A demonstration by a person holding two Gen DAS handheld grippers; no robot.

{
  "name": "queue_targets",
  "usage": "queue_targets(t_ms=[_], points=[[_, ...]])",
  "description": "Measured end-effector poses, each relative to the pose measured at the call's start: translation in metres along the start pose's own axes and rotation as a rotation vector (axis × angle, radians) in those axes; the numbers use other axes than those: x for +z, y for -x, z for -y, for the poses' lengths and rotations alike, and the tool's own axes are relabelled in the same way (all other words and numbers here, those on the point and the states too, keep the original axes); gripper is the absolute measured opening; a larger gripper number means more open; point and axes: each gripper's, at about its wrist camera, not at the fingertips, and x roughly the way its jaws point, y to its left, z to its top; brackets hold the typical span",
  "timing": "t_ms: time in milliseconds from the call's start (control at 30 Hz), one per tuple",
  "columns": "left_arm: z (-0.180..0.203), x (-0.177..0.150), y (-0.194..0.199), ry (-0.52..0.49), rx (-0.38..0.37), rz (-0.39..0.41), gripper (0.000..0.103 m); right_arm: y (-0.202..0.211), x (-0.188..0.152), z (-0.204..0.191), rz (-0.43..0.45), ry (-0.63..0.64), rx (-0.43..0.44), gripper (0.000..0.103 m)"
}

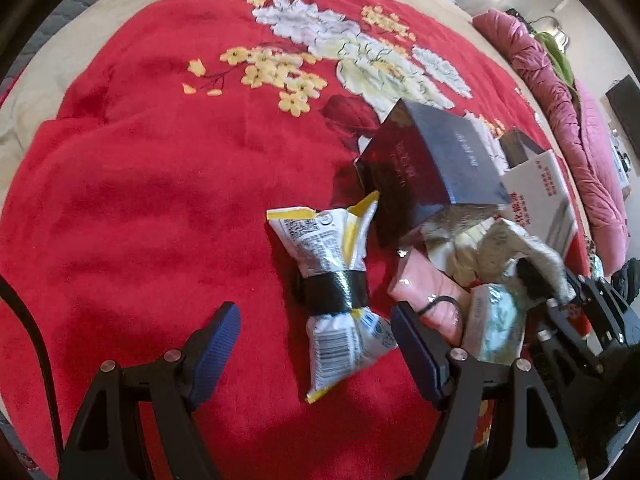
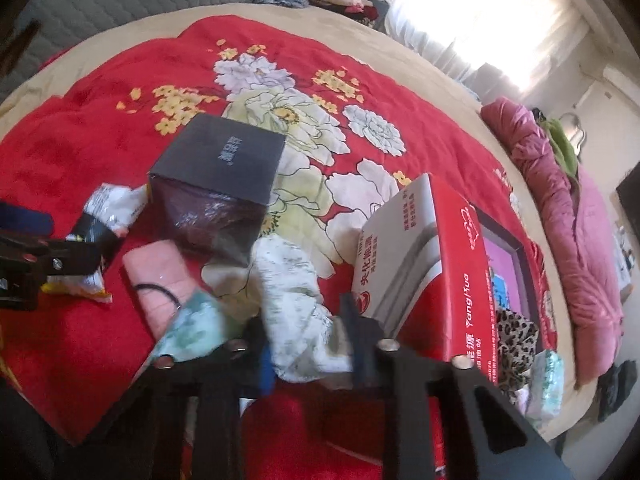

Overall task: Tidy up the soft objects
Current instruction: 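Grasp the snack bag with the left gripper while the right grasps the floral cloth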

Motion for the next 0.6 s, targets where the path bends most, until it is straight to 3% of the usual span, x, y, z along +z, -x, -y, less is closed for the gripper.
queue_targets(t_ms=[267,333,500,600], points=[[-0.002,0.003,-0.009,0.029,-0.005,-0.001,0.076,0.011,0.001,0.033,0.066,-0.185,0.075,0.013],[-0.004,0.005,-0.011,0.040,-0.008,0.000,0.063,0.014,0.000,0.035,0.072,-0.204,0.094,0.013],[-0.008,0.014,-0.017,0.071,-0.073,-0.008,0.041,0.018,-0.001,0.037,0.083,-0.239,0.130,0.013],[-0.005,0.014,-0.019,0.051,-0.076,0.020,0.040,0.022,-0.002,0.041,0.098,-0.262,0.158,0.013]])
